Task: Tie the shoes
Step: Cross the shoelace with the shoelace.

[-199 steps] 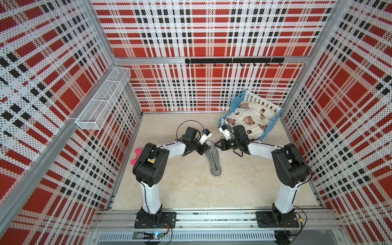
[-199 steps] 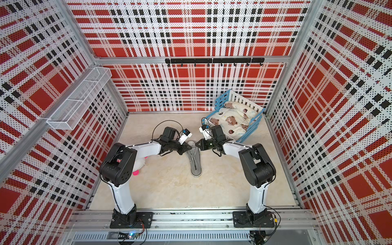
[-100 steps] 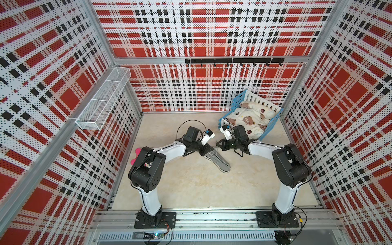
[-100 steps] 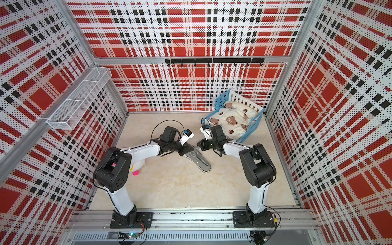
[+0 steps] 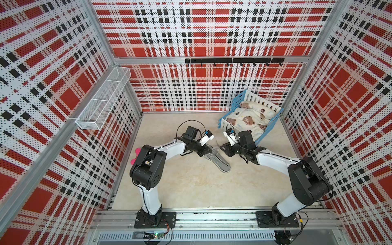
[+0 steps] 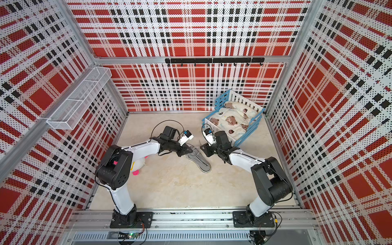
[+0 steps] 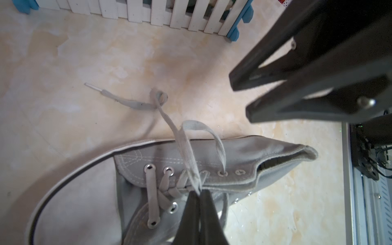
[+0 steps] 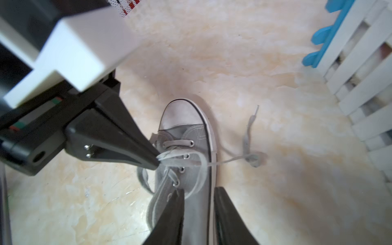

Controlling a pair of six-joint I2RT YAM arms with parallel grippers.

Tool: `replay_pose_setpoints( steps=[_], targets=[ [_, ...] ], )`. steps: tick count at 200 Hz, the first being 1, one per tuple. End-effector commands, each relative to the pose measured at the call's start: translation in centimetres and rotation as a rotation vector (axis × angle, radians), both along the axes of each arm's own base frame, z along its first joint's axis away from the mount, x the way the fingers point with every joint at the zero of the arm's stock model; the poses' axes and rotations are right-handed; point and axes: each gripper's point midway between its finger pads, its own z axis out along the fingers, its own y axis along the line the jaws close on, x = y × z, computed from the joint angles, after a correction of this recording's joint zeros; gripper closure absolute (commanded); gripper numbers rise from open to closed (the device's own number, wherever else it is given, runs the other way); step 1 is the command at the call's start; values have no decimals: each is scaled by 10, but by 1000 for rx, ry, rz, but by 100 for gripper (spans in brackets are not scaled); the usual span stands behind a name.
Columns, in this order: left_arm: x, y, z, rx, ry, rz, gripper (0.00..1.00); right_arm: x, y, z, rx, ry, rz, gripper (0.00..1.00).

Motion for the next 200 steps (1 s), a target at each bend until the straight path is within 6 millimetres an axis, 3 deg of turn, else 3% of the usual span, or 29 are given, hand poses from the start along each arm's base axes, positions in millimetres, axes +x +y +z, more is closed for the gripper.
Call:
replay_pose_setpoints(
  steps=[1,47,118,200],
  targets=[
    [0,-2,4,-24,8,-34,100,-5,19,10,-3,-105,96,62],
    [2,-1,7,-35,8,-43,100,0,28,2,-15,-153,133,58],
    [4,-1,9,-31,10,-47,100,0,31,-19,-57,-144,171,60],
    [4,-2,10,-30,8,-51,100,9,41,-23,-81,-147,200,63]
  ],
)
